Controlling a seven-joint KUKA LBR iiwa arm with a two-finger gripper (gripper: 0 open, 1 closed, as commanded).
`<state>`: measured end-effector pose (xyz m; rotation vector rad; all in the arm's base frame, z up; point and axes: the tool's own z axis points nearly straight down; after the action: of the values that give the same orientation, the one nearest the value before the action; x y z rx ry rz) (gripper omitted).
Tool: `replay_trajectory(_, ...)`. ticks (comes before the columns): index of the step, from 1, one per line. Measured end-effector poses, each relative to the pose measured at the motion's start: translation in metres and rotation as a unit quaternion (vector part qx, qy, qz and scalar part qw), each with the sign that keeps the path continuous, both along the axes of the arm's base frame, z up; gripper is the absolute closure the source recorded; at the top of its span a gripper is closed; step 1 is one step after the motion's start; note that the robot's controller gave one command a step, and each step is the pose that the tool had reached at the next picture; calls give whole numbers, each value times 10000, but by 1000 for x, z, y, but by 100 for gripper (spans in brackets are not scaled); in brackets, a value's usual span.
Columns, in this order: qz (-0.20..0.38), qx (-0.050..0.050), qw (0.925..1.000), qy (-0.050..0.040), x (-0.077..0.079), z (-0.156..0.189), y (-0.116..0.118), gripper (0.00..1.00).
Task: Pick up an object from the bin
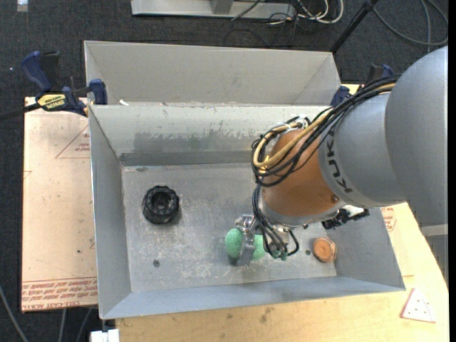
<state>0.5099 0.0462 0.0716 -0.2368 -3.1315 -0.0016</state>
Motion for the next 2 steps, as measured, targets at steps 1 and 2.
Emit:
replay_trajectory(1,1,-2,10000,31,-2,11,0,100)
replay_trajectory(2,3,-3,10000,39,-2,34,0,100)
